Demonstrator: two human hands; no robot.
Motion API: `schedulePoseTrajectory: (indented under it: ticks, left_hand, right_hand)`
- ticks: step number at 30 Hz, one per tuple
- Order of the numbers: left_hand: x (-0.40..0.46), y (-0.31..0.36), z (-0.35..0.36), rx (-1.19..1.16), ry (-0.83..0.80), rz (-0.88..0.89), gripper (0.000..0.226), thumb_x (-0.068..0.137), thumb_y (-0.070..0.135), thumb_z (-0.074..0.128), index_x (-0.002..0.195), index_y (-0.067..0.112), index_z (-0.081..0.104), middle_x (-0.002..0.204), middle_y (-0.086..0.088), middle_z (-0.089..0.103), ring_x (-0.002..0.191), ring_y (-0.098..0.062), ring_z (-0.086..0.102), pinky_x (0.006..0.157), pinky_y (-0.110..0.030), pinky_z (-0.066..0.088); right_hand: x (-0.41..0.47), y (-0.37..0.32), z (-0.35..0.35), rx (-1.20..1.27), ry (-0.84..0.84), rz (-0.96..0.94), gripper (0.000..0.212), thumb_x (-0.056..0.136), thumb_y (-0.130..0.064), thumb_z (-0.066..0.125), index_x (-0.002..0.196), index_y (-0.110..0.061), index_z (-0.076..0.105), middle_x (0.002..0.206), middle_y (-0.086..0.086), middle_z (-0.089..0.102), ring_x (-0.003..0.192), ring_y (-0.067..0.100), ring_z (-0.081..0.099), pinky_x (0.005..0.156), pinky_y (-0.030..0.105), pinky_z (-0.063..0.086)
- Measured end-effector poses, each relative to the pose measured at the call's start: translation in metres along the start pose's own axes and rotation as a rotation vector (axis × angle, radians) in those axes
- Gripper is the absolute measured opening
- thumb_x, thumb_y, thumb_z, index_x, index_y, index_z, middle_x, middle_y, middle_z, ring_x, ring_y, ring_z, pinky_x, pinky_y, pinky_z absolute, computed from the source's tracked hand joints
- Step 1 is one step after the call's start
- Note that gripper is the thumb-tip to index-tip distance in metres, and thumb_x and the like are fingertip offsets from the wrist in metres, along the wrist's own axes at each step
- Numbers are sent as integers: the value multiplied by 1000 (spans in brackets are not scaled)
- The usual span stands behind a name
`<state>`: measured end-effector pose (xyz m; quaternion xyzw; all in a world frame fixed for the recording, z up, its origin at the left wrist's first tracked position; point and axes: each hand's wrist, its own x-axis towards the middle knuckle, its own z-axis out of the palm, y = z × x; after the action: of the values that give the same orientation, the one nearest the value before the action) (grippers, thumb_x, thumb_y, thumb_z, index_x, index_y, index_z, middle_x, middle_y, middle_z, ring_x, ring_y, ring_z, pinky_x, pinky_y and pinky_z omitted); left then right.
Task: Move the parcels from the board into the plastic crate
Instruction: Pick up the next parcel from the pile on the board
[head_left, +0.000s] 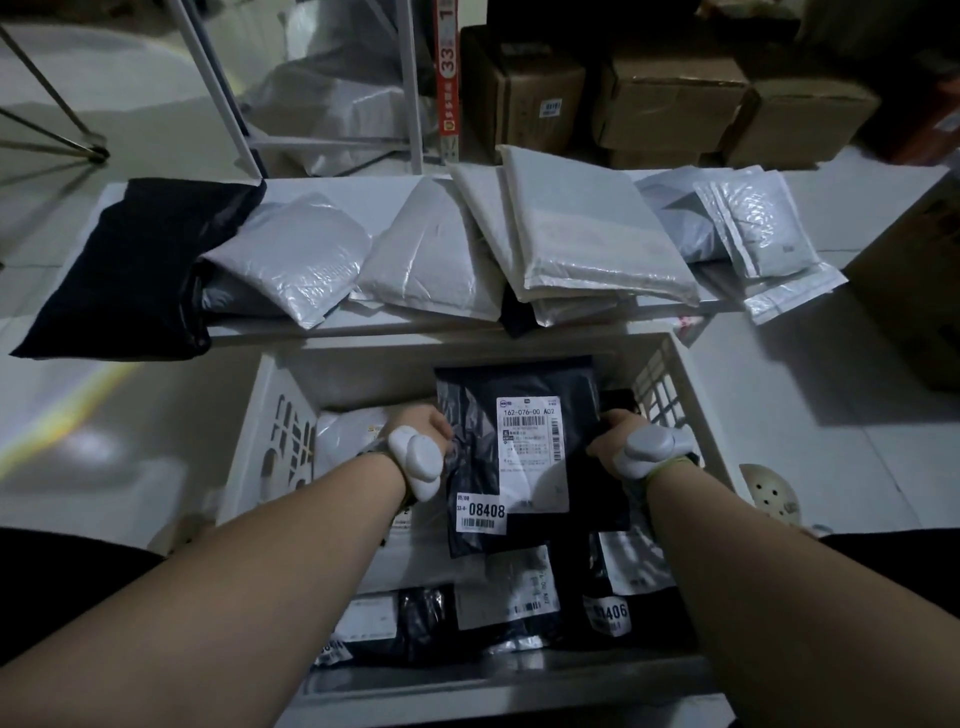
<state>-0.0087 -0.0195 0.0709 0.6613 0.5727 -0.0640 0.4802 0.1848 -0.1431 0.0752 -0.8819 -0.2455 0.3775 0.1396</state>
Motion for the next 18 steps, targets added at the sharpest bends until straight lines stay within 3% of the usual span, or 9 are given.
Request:
schedulePoseTrajectory:
  ticks: [2, 4, 5, 7, 9, 11, 15, 18]
  left_hand:
    - [4, 1, 2, -12, -69, 13, 28, 90, -7, 49, 116, -7, 61, 84, -16, 60, 72, -23, 55, 66, -21, 53]
    - [3, 6, 6, -59, -148, 6, 35, 92, -10, 44, 126, -9, 54, 107, -28, 63, 75, -28, 59, 49, -11, 45]
    - [4, 7, 10, -52, -143, -6, 36, 92, -9, 44, 125, -6, 56, 118, -27, 61, 86, -32, 62, 51, -12, 45]
    - [5, 8, 17, -27, -84, -6, 37, 88, -6, 50, 121, 3, 61, 122, -21, 62, 105, -34, 62, 76, -25, 54]
    - [8, 11, 23, 28, -82, -8, 38, 87, -1, 52, 124, 6, 61, 123, -17, 63, 115, -35, 59, 93, -35, 49]
    - [12, 11, 26, 130, -138, -9, 39, 90, 3, 50, 128, 6, 57, 129, -15, 60, 120, -33, 56, 97, -34, 46]
    - [16, 10, 25, 328, -150, 36, 40, 92, 9, 47, 131, 10, 56, 132, -6, 58, 118, -26, 57, 95, -27, 46]
    - [18, 6, 28, 472, -150, 107, 42, 90, 15, 49, 132, 12, 53, 135, -10, 52, 118, -26, 54, 98, -30, 45]
  right_hand:
    - [7, 2, 3, -5, 6, 28, 42, 90, -7, 56, 132, -2, 51, 134, 19, 53, 124, 31, 50, 98, 32, 41]
    - [14, 4, 6, -13, 14, 48, 43, 91, -7, 54, 133, -1, 50, 136, 19, 52, 126, 31, 48, 98, 30, 40]
    - [17, 4, 7, -20, 14, 54, 43, 92, -6, 54, 134, -1, 49, 137, 19, 51, 127, 31, 48, 99, 29, 40]
    - [19, 3, 9, -35, 20, 64, 44, 93, -7, 52, 136, 0, 46, 139, 19, 48, 128, 31, 46, 100, 29, 38]
    - [24, 3, 11, -94, -6, 95, 51, 95, -12, 48, 143, -2, 35, 148, 13, 38, 135, 28, 39, 105, 29, 35]
    - [24, 1, 12, -106, -18, 130, 58, 97, -19, 45, 150, -9, 22, 154, 5, 27, 140, 24, 31, 108, 29, 31]
    - [29, 5, 20, -115, 26, 71, 44, 95, -11, 50, 137, -2, 43, 141, 19, 45, 129, 32, 45, 100, 32, 38]
    - [31, 8, 24, -114, 61, 60, 44, 93, -8, 54, 135, -4, 44, 134, 21, 50, 123, 35, 49, 93, 35, 41]
